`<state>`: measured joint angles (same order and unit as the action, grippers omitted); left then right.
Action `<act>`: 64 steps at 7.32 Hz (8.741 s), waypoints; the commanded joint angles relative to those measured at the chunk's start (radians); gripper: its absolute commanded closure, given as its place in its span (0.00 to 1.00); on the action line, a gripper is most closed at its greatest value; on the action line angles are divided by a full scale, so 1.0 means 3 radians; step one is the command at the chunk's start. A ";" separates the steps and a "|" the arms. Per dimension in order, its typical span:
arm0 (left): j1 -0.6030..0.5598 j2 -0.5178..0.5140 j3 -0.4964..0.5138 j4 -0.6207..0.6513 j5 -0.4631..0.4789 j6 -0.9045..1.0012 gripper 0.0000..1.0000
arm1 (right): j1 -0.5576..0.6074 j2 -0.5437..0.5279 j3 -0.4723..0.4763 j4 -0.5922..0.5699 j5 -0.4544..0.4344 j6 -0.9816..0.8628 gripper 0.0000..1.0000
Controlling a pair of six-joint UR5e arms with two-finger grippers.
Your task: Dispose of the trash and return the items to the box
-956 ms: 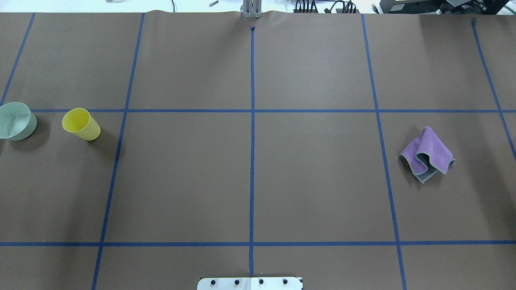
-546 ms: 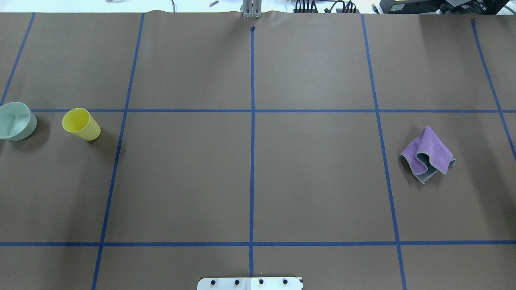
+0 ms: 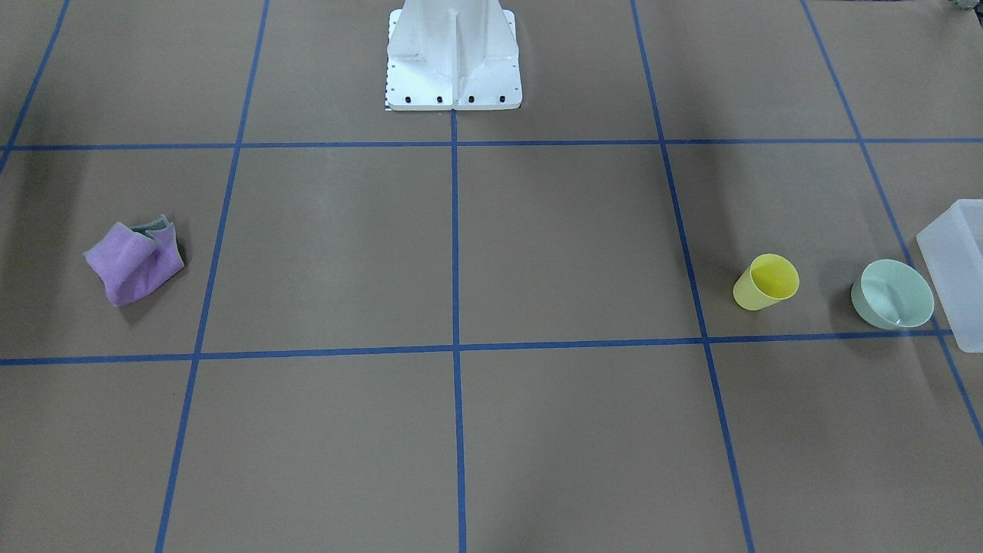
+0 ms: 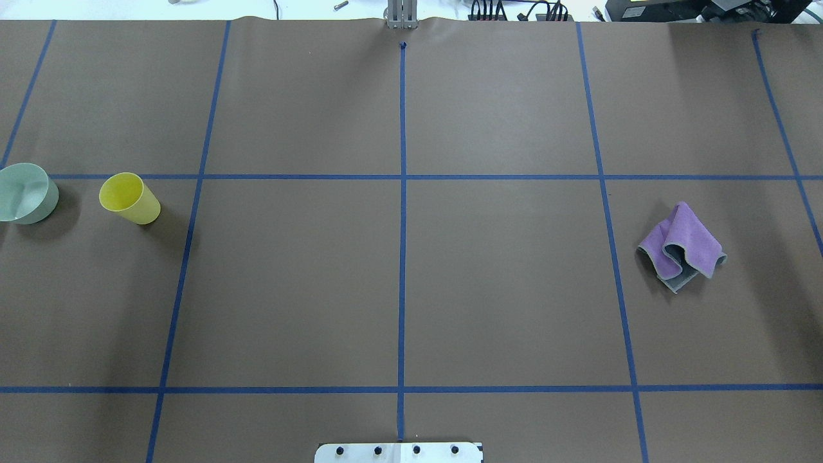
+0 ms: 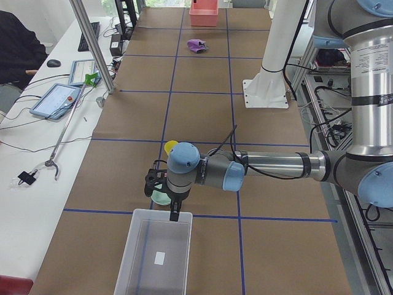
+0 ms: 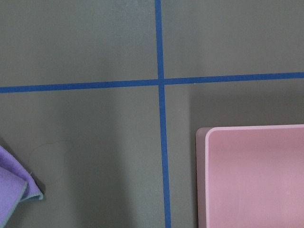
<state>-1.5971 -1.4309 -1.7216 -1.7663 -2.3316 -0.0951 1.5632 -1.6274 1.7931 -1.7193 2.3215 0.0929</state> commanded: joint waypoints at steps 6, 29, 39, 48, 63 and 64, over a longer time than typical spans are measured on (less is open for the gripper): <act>0.0526 -0.0133 -0.0494 0.0018 -0.0164 -0.1605 0.01 | -0.0159 0.0020 0.0000 -0.0006 0.0018 0.0048 0.00; 0.1231 -0.0365 -0.0142 -0.1256 -0.0065 -0.3180 1.00 | -0.0148 0.0030 0.0031 -0.0032 0.0176 0.0069 0.00; -0.0428 -0.0899 0.1854 -0.0320 -0.0194 0.0249 1.00 | -0.0128 -0.0036 0.0200 -0.0067 0.0264 0.0104 0.00; -0.0516 -0.1366 0.3601 -0.1112 -0.0133 0.0680 1.00 | -0.0128 -0.0062 0.0256 -0.0088 0.0438 0.0186 0.00; 0.0095 -0.0814 0.0760 -0.0534 -0.0210 -0.1862 0.02 | -0.0138 -0.0118 0.0225 -0.0037 0.0479 0.0181 0.00; 0.0270 -0.0814 0.0728 -0.0560 -0.0205 -0.2114 0.02 | -0.0138 -0.0118 0.0225 -0.0037 0.0479 0.0181 0.00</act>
<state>-1.5903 -1.6853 -1.4646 -1.9274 -2.3967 -0.6129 1.5222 -1.6630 1.8621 -1.7304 2.4651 0.1457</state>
